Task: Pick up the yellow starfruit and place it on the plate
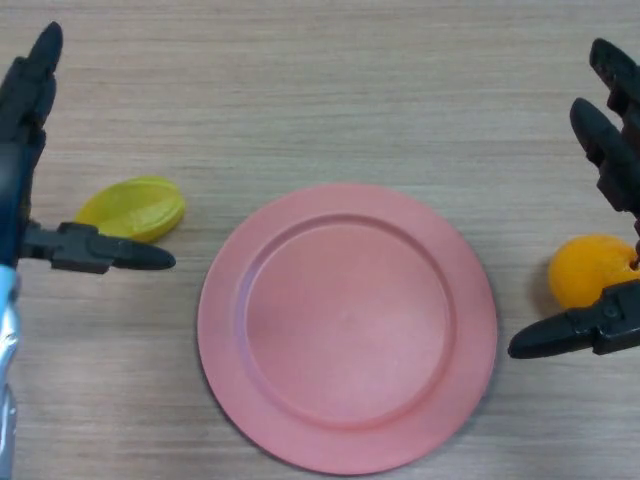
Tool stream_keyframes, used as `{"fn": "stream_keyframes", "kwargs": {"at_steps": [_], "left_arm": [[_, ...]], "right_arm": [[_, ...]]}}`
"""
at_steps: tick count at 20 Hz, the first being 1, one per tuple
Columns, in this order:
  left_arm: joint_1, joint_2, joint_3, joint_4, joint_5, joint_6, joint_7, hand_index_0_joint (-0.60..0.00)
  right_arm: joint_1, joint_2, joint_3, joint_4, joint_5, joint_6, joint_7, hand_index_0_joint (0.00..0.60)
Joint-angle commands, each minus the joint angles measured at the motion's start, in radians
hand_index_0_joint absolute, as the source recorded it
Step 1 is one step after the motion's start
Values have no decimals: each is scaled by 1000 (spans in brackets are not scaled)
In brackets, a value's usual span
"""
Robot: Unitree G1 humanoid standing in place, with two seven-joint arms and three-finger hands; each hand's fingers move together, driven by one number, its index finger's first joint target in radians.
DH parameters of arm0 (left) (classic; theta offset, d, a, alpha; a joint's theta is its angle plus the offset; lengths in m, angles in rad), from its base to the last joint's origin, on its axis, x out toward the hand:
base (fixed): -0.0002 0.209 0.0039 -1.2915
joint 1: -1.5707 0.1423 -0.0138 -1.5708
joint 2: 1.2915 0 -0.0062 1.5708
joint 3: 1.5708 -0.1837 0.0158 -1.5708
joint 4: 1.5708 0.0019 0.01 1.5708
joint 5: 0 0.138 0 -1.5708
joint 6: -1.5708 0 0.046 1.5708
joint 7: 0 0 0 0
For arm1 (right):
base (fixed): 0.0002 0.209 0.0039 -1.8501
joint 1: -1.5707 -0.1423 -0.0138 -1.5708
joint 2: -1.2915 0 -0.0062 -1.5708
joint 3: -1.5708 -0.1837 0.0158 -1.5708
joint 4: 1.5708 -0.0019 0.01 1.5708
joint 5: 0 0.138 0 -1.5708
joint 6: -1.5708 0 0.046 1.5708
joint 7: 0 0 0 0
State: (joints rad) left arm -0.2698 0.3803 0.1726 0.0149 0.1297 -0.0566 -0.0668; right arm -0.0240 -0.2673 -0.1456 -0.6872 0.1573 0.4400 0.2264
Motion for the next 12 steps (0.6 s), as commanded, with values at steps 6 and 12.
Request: {"fn": "stream_keyframes", "kwargs": {"at_steps": [6,12], "left_arm": [[-179,89,-29,210,275,-140,15,0],[-269,102,-63,390,402,-200,88,-151]], "right_arm": [[-4,-29,-116,-100,68,-82,12,0],[-1,-31,-130,-103,73,-80,15,0]]}}
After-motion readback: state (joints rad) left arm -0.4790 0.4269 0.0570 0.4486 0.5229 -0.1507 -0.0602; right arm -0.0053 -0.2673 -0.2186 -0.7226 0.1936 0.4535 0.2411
